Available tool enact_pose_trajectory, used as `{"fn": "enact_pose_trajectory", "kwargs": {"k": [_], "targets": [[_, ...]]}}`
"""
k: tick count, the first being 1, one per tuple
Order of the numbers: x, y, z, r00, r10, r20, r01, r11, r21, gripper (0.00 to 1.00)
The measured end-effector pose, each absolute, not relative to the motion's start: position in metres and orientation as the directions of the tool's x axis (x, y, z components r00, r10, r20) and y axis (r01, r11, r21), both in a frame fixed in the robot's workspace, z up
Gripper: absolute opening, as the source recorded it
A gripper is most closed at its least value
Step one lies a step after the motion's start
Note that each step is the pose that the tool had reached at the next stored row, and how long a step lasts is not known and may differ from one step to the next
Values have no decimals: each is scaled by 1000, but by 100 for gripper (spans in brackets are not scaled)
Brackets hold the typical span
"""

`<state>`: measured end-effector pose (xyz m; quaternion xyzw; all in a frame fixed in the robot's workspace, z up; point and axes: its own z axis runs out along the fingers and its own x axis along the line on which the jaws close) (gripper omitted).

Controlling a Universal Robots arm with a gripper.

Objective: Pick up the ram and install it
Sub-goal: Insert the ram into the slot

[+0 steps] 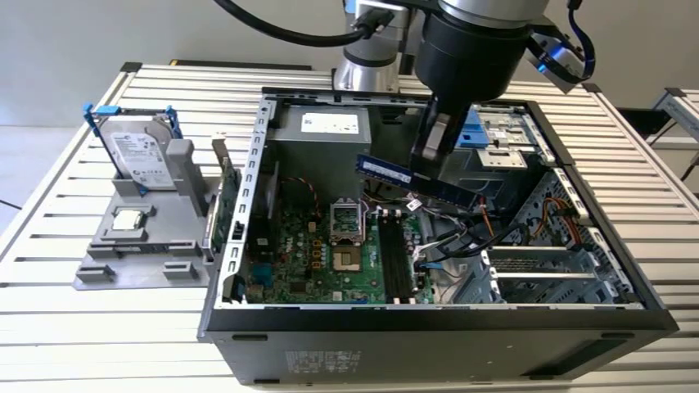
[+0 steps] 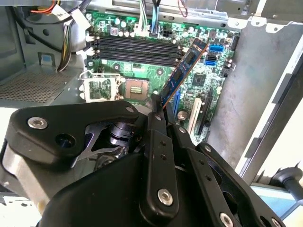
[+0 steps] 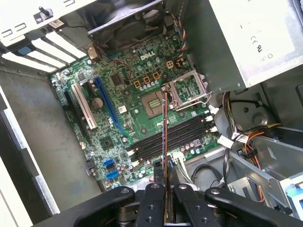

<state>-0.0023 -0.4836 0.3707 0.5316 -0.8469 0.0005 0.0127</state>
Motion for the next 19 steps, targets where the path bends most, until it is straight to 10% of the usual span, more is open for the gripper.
{"fn": "enact_pose_trajectory", "kwargs": {"k": [19], "targets": [[-2, -484, 371, -483, -875, 23, -875, 484, 14, 0]]}}
